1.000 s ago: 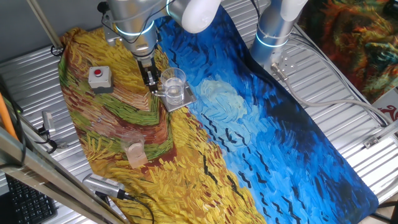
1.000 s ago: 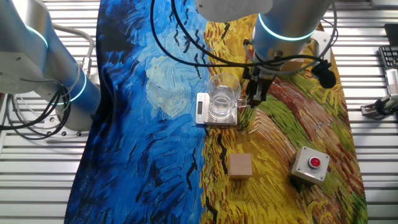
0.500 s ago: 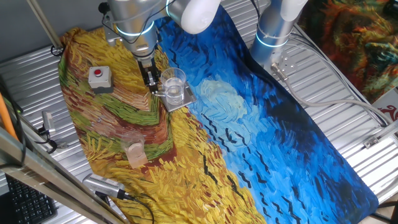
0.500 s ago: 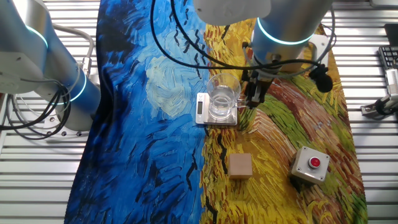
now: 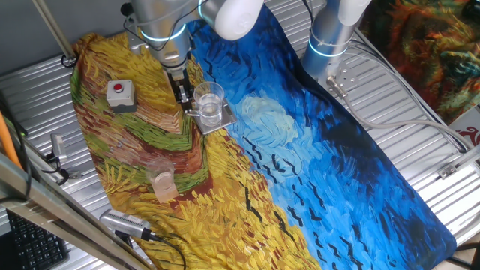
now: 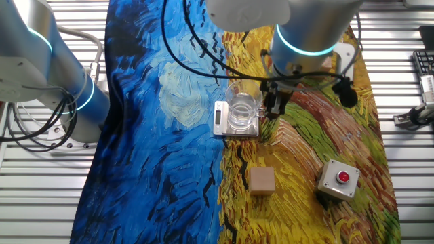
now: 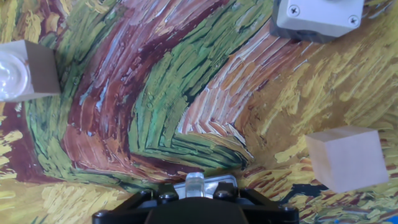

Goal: Pour the water from one cup into another empty cup

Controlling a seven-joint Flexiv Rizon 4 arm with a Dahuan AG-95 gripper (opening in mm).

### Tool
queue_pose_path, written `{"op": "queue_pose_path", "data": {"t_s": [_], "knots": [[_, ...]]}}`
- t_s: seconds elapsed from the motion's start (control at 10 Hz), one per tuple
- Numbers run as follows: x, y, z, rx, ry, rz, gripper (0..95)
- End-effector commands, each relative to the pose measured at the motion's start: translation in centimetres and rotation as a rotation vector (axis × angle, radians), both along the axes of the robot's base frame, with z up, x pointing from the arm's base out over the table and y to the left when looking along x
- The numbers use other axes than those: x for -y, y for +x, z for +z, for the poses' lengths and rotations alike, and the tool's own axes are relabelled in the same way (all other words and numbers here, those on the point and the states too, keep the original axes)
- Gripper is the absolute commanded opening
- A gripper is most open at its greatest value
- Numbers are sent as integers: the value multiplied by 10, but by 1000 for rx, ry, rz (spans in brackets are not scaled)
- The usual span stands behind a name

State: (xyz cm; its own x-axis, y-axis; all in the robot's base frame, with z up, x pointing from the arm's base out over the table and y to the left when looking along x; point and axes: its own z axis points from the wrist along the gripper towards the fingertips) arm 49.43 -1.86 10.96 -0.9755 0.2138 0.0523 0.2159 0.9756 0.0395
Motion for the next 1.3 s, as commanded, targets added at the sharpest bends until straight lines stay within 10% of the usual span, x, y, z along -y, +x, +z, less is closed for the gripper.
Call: {"op": "queue_pose_path", "data": {"t_s": [0.1, 1.3], "knots": [[0, -1, 1, -8, 1, -6, 380], [-6, -8, -5, -10, -8, -6, 380]]}}
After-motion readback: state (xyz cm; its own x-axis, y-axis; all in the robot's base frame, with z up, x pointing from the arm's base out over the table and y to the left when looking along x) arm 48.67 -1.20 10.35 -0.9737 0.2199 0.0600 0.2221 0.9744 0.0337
